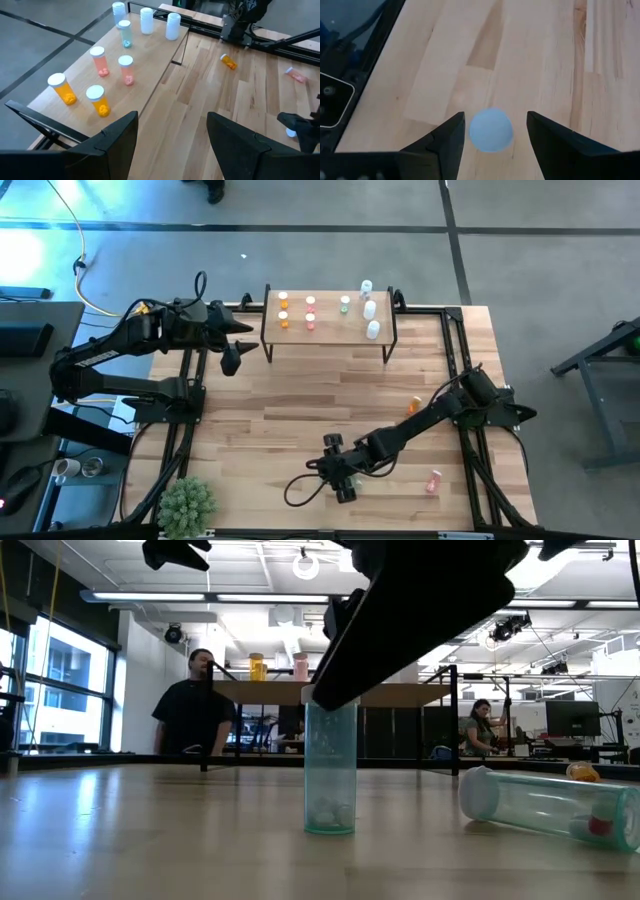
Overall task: Pick and place medicine bottles onto shelf by color
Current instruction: Put the left blue pill bottle on the shelf aligned with the blue pill bottle
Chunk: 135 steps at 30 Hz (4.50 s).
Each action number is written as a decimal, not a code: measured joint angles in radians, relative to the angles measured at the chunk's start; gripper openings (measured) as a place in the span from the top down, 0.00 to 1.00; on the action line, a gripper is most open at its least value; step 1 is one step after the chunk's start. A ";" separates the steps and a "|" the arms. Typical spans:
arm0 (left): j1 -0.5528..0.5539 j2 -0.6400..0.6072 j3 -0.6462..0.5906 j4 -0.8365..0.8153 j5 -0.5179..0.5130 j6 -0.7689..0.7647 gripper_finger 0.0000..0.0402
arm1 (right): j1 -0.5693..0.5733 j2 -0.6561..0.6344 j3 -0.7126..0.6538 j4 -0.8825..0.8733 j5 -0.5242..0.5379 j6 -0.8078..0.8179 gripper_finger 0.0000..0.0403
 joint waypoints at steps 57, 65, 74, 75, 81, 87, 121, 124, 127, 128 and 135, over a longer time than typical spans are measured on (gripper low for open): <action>0.001 -0.016 0.000 0.012 -0.034 0.142 0.43 | -0.295 -0.296 0.003 -0.063 0.489 0.200 0.75; 0.001 -0.016 0.000 0.012 -0.056 0.136 0.43 | -0.416 -0.469 0.003 -0.081 0.534 0.075 0.75; 0.001 -0.016 0.000 0.032 -0.168 0.057 0.43 | -0.612 -0.626 0.004 -0.083 0.491 -0.055 0.75; 0.001 -0.016 0.000 0.043 -0.175 0.052 0.43 | -0.638 -0.639 0.004 -0.082 0.468 -0.071 0.75; 0.001 -0.010 0.000 0.123 -0.254 0.053 0.43 | -0.773 -0.659 0.004 -0.078 0.300 -0.099 0.75; 0.010 0.017 0.000 0.189 -0.354 0.087 0.43 | -0.856 -0.650 0.004 -0.088 0.111 -0.118 0.75; 0.186 0.138 0.000 0.191 -0.266 0.050 0.43 | -0.929 -0.345 0.218 -0.529 -0.140 -0.228 0.75; 0.185 0.138 0.000 0.191 -0.266 0.051 0.43 | -0.929 -0.323 0.218 -0.530 -0.140 -0.229 0.75; 0.185 0.138 0.000 0.191 -0.266 0.052 0.43 | -0.929 -0.303 0.218 -0.537 -0.140 -0.229 0.75; 0.184 0.138 0.000 0.191 -0.266 0.052 0.43 | -0.929 -0.298 0.218 -0.541 -0.140 -0.229 0.75; 0.184 0.138 0.000 0.186 -0.266 0.052 0.43 | -0.936 -0.296 0.218 -0.547 -0.133 -0.221 0.75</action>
